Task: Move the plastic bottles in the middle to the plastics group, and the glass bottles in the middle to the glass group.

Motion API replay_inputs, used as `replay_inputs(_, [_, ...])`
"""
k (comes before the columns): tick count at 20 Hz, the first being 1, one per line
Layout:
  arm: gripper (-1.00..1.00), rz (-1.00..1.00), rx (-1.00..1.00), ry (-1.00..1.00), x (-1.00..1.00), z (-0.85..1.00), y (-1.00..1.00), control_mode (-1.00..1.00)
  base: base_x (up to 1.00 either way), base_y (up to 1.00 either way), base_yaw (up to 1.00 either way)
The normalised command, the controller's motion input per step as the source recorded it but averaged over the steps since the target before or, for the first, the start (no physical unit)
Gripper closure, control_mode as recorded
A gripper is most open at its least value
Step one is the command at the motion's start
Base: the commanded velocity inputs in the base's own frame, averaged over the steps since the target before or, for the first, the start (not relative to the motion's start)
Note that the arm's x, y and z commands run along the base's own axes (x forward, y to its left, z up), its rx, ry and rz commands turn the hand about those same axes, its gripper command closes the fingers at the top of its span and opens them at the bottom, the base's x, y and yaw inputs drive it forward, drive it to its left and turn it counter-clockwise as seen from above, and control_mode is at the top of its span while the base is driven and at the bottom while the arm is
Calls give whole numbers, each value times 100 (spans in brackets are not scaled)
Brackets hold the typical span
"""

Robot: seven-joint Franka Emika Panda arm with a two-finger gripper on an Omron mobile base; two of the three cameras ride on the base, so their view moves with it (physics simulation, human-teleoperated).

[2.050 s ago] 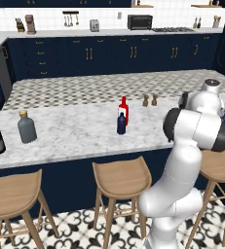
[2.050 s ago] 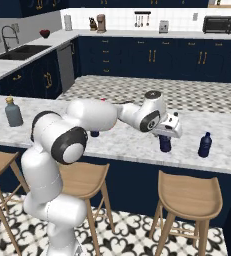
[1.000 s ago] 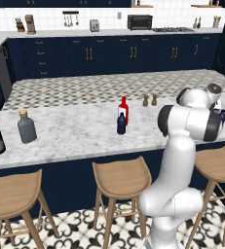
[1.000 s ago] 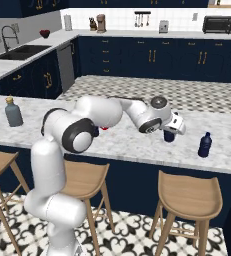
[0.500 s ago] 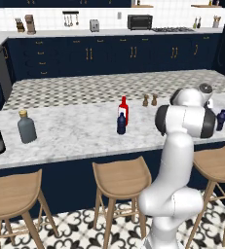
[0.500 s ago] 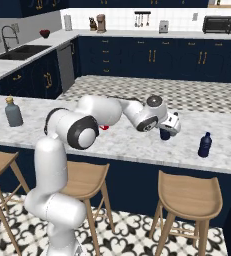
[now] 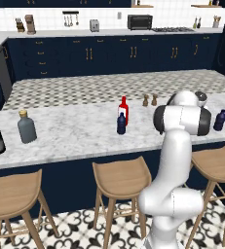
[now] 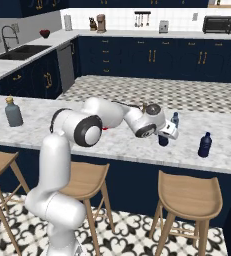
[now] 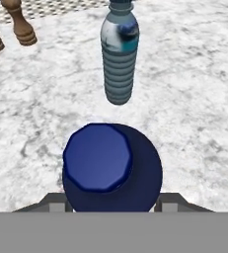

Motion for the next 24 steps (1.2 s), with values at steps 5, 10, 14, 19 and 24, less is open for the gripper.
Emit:
replay_inputs(5, [100, 0, 7, 0, 13, 15, -3, -100, 0, 0, 0])
replay_inputs(10, [100, 0, 2, 3, 24, 18, -2, -100, 0, 0, 0])
replay_inputs(14, [100, 0, 0, 2, 27, -4, -1, -100, 0, 0, 0])
replay_inputs(19, [100, 0, 3, 7, 15, 0, 0, -100, 0, 0, 0])
replay_inputs(24, [100, 4, 4, 14, 0, 0, 0, -100, 0, 0, 0])
